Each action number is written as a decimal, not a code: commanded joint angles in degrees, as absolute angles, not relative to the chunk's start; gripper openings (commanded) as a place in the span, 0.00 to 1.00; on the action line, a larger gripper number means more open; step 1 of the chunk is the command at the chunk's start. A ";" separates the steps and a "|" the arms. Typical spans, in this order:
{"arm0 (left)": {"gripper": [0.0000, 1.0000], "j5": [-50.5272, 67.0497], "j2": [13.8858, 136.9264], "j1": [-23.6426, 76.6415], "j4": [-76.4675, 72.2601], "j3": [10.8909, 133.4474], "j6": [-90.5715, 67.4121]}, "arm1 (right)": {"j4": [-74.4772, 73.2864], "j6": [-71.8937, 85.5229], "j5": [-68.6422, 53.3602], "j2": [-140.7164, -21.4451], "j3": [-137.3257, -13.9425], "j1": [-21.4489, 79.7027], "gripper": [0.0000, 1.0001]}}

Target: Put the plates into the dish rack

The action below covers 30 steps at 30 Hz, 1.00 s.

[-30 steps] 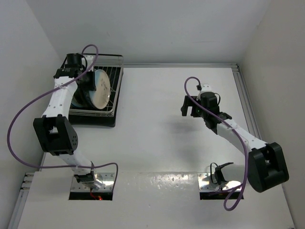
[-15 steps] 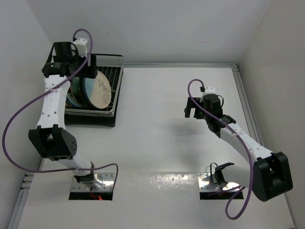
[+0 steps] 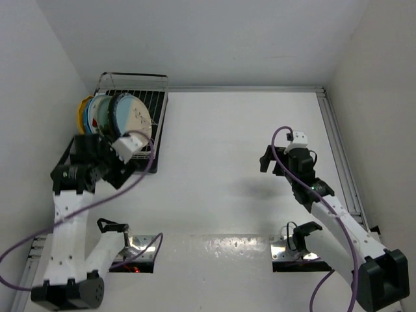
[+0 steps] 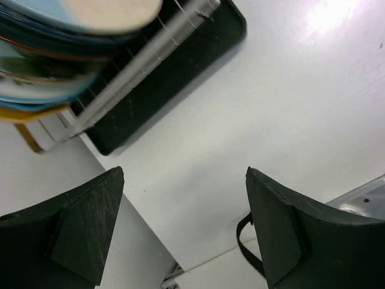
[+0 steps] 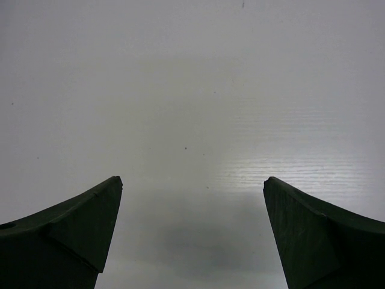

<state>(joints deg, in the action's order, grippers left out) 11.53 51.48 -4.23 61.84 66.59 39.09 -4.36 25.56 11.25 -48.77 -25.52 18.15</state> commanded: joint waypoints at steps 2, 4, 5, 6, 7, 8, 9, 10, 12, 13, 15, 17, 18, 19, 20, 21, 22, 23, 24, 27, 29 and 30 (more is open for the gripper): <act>0.91 6.98 36.06 -3.69 60.93 51.97 47.20 | -5.08 29.96 9.32 -46.67 -25.31 18.19 1.00; 0.91 3.27 29.66 -3.69 58.72 44.35 45.80 | -7.63 34.16 9.58 -46.58 -25.40 18.19 1.00; 0.91 0.29 28.14 -3.69 57.75 42.30 43.88 | -10.60 35.15 9.58 -46.23 -25.84 18.11 1.00; 0.91 -0.95 26.73 -3.69 55.92 40.54 42.81 | -13.68 35.77 8.88 -46.23 -26.10 18.28 1.00; 0.91 -1.75 24.37 -3.69 55.20 37.39 41.24 | -15.28 35.95 7.14 -45.45 -26.10 18.28 1.00; 0.93 -3.06 23.30 -3.69 54.06 36.14 41.22 | -19.38 35.77 5.47 -44.40 -25.84 18.28 1.00; 0.93 -4.21 22.42 -3.69 53.36 34.64 41.22 | -20.29 37.08 5.19 -43.25 -25.49 18.37 1.00; 0.93 -4.22 21.63 -3.69 53.35 34.63 40.70 | -21.87 37.09 5.27 -42.29 -24.44 19.24 1.00; 0.93 -4.75 20.48 -3.69 52.65 34.10 40.69 | -24.33 40.50 6.84 -37.82 -21.02 18.37 1.00; 0.94 -5.36 19.78 -3.17 52.65 34.10 40.17 | -24.78 42.26 7.03 -36.58 -20.22 18.28 1.00; 0.94 -5.36 19.17 -2.37 51.95 33.57 39.55 | -25.83 44.20 6.95 -31.85 -16.99 18.20 1.00; 0.94 -5.89 19.16 -1.85 51.94 33.57 38.41 | -26.10 46.21 6.77 -28.58 -14.69 18.37 1.00; 0.94 -5.89 19.16 -1.24 51.94 33.57 38.41 | -26.63 46.67 6.94 -26.65 -14.16 18.37 1.00; 0.94 -6.41 19.16 -1.23 51.94 33.57 37.89 | -26.72 47.28 7.03 -25.93 -13.72 18.54 1.00; 0.94 -6.42 19.16 -0.71 51.42 33.57 37.88 | -26.89 48.42 7.47 -24.62 -12.75 18.37 1.00; 0.94 -6.42 19.16 -0.70 51.42 33.57 37.88 | -27.16 48.86 7.91 -23.74 -12.57 18.37 1.00; 0.94 -6.42 18.64 -0.70 51.42 33.57 37.88 | -27.59 49.56 7.74 -23.21 -12.31 18.46 1.00; 0.94 -6.94 18.63 -0.70 51.42 33.57 37.88 | -27.86 49.74 7.73 -23.29 -12.04 18.28 1.00; 0.94 -6.94 18.63 -0.70 51.42 33.57 37.88 | -28.21 49.83 7.65 -23.29 -12.04 18.28 1.00; 0.94 -6.94 18.63 -0.70 51.42 33.57 37.36 | -29.62 49.05 6.51 -23.91 -12.39 18.37 1.00; 0.94 -6.94 18.63 -0.70 51.42 33.57 37.35 | -30.06 48.87 6.15 -24.17 -12.66 18.46 1.00; 0.94 -6.94 18.63 -0.70 51.42 33.57 37.35 | -30.15 48.43 6.07 -24.00 -12.66 18.37 1.00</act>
